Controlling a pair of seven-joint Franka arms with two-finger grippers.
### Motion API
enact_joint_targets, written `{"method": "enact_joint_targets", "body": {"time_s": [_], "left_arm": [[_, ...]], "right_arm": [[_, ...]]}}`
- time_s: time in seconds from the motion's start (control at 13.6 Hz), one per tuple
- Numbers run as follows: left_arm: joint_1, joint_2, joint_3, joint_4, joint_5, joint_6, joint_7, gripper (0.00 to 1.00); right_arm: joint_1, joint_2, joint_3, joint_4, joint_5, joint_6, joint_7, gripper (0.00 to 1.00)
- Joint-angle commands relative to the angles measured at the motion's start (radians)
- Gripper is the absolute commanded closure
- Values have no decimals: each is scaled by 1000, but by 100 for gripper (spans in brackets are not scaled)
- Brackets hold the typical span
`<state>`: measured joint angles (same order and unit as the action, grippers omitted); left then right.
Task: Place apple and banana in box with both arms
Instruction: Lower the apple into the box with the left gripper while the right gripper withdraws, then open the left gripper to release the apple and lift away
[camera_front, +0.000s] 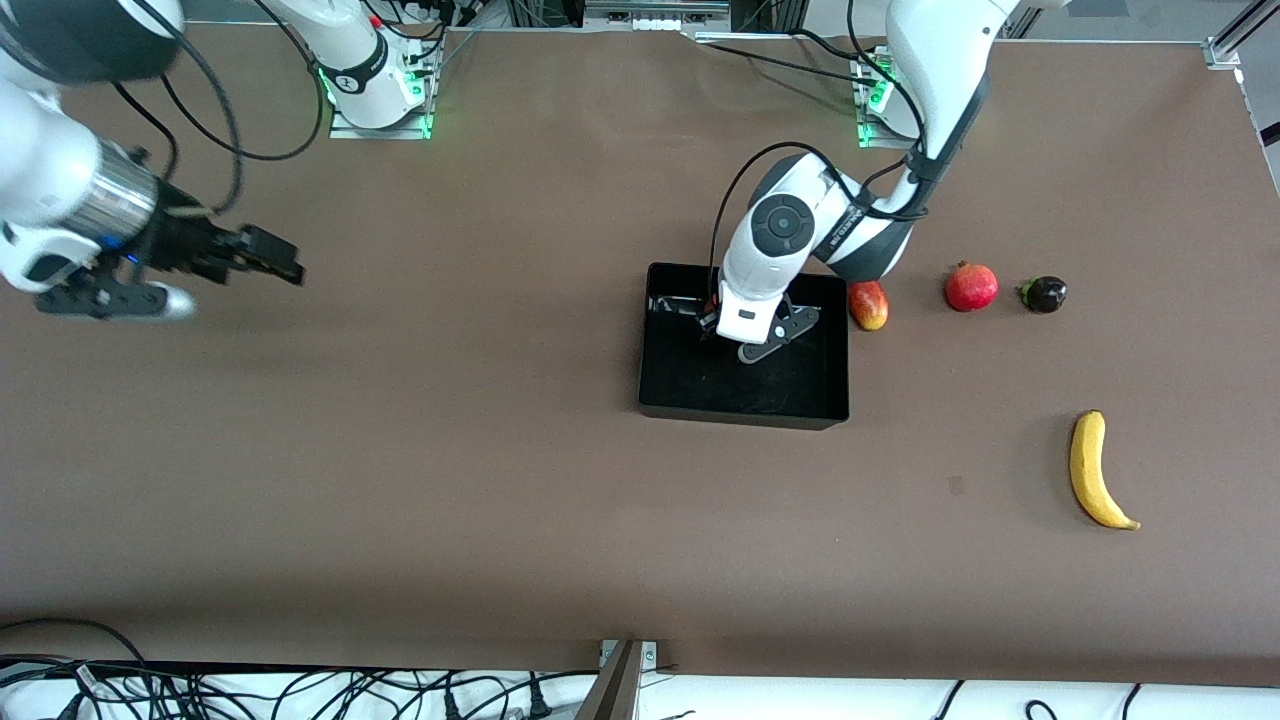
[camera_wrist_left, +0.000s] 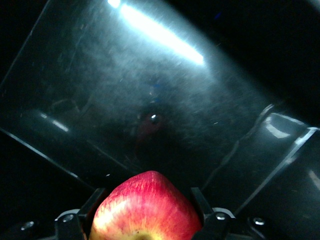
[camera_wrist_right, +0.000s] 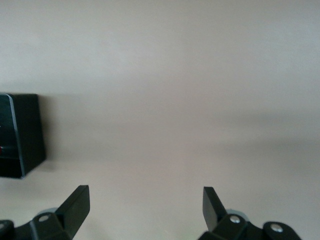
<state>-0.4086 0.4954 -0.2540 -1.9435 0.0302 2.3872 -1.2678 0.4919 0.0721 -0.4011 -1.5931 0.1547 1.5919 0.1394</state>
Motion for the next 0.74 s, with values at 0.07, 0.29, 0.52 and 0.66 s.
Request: {"method": "enact_joint_targets", "body": {"time_s": [0.07,0.29,0.52,0.66], "left_arm": [[-32,61,1,-9,120,73,-149,100],[-52,132,1,27,226,93,-247,99],[-52,170,1,49,275,89,-257,0],[-47,135,-1,69,275,16,-249,0]], "right_arm": [[-227,-173,221,-157,-95,-15,-24,0],[-375,-169,330,-154,-113,-20,-92,0],[-377,-163,330,-142,-150,-16,-109,0],[-377,-153,330,-137,-153,-13,-109,0]]}}
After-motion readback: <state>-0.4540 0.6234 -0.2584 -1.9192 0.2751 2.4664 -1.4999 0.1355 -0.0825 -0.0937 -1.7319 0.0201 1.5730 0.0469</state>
